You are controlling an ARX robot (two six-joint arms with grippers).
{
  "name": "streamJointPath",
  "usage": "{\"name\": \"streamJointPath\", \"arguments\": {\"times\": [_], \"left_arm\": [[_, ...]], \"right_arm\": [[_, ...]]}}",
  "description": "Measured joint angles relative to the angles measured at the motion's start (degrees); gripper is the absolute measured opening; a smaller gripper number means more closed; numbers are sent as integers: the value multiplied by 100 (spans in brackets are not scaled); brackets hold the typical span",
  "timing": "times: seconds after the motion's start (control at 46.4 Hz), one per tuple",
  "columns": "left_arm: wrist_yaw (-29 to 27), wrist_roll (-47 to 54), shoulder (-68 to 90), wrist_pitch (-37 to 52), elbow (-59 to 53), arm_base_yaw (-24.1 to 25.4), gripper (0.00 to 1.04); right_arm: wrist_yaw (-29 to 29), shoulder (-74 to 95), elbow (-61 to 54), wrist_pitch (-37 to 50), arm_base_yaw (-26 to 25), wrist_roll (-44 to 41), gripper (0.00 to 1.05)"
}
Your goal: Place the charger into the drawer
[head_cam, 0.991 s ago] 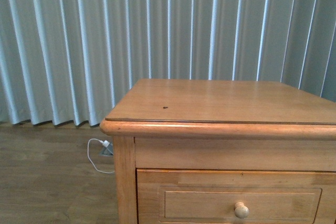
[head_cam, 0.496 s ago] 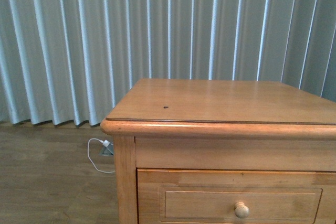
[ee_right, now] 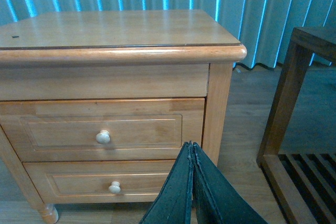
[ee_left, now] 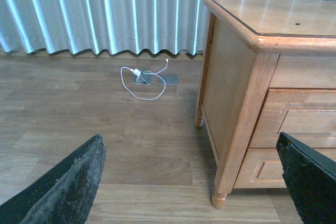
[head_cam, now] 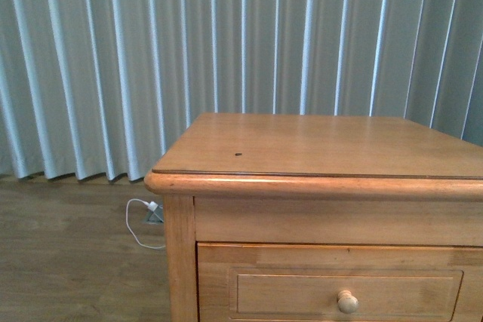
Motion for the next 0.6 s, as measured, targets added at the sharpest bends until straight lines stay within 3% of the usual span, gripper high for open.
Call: {"name": "streamJointPath", "arguments": {"times": [0.323,0.388,0.603], "left_arm": [[0,0,0,0,0,0,99],[0,0,0,0,0,0,99],[0,0,0,0,0,0,99]], "right_arm": [[0,0,0,0,0,0,2],[2,0,0,0,0,-9,11],[0,0,0,0,0,-7,61]]}}
